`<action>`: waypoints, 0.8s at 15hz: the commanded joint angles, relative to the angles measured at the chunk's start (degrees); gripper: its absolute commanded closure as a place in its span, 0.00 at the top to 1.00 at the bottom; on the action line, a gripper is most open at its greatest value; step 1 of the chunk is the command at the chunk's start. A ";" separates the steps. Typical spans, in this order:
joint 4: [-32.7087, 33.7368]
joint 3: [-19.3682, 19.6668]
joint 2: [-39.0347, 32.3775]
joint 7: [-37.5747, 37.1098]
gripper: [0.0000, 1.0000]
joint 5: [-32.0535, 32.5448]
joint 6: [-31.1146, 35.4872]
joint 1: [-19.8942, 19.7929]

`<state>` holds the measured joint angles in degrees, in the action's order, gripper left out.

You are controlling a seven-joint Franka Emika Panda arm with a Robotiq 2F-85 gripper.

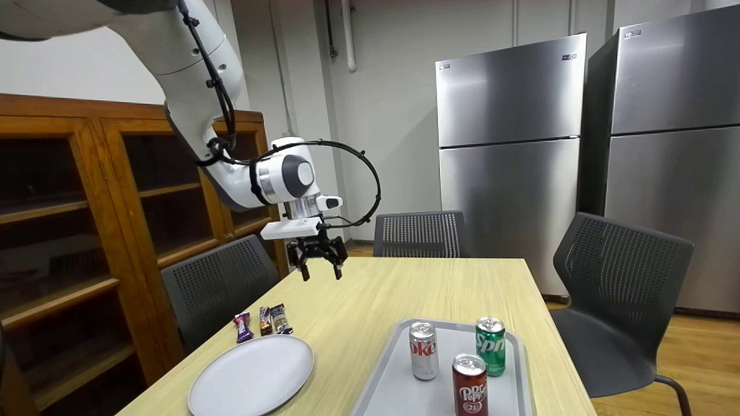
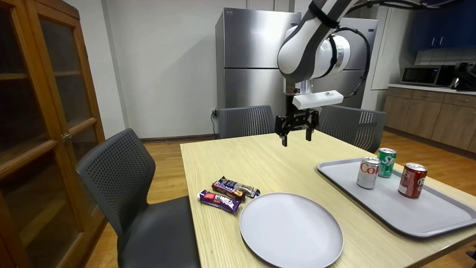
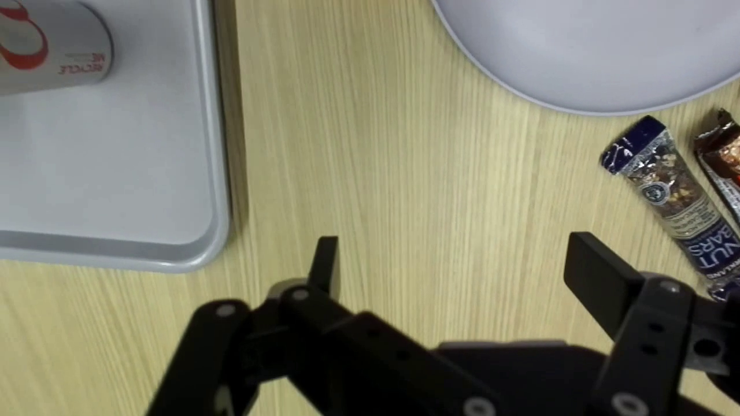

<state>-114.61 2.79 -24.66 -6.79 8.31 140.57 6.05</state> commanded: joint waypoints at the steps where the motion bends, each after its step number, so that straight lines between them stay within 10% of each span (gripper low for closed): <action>1: -5.53 0.44 5.18 -0.90 1.00 -1.76 0.81 -2.58; 12: -12.86 4.40 10.94 -1.08 1.00 -4.50 1.65 -8.91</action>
<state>-123.96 6.69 -16.95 -6.79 4.65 140.94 -1.50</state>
